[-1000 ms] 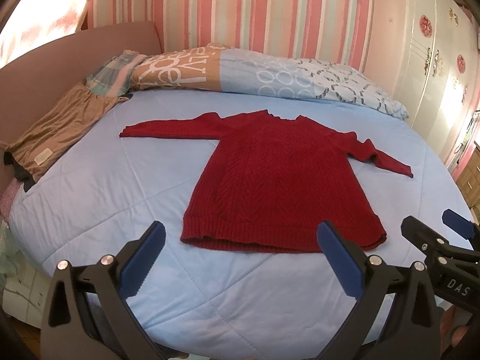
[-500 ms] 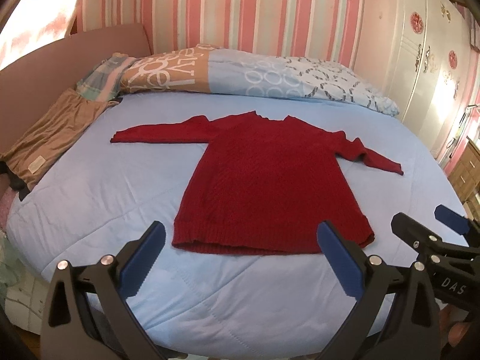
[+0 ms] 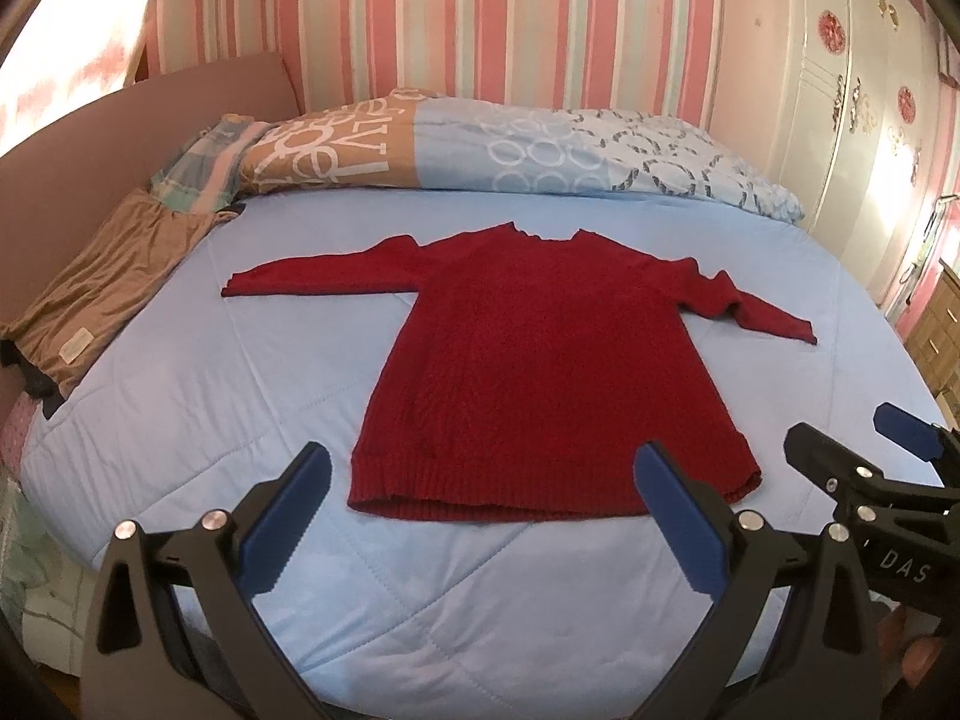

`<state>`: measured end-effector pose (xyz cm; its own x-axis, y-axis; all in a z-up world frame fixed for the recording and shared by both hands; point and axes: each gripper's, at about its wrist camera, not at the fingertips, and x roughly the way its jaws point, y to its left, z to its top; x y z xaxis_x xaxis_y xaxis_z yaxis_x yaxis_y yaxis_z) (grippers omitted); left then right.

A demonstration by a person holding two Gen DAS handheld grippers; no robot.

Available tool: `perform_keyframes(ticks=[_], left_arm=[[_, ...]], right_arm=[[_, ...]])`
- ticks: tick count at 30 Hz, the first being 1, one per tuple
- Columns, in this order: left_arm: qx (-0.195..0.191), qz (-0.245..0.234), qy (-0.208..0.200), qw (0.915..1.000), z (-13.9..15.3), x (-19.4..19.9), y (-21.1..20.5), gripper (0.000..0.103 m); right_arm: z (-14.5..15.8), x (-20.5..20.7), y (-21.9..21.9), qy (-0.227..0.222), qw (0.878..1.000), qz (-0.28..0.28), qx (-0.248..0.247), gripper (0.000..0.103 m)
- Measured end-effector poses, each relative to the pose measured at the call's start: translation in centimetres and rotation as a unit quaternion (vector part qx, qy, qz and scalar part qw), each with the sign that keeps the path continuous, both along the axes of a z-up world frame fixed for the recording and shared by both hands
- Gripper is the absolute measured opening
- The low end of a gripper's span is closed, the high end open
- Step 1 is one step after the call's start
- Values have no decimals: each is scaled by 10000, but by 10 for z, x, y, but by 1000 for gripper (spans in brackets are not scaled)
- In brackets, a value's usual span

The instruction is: Fold small clothes

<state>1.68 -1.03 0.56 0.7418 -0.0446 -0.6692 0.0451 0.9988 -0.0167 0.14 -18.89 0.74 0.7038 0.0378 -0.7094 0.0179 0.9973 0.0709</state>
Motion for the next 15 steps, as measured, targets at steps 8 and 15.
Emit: perform_keyframes(ticks=[8, 15], left_arm=[[-76, -26, 72, 9999, -2, 8, 1, 101], [-58, -34, 65, 10000, 0, 10, -1, 101]], right_arm=[[-5, 7, -8, 61, 9997, -58, 244, 100], [-7, 10, -7, 84, 9999, -116, 59, 100]])
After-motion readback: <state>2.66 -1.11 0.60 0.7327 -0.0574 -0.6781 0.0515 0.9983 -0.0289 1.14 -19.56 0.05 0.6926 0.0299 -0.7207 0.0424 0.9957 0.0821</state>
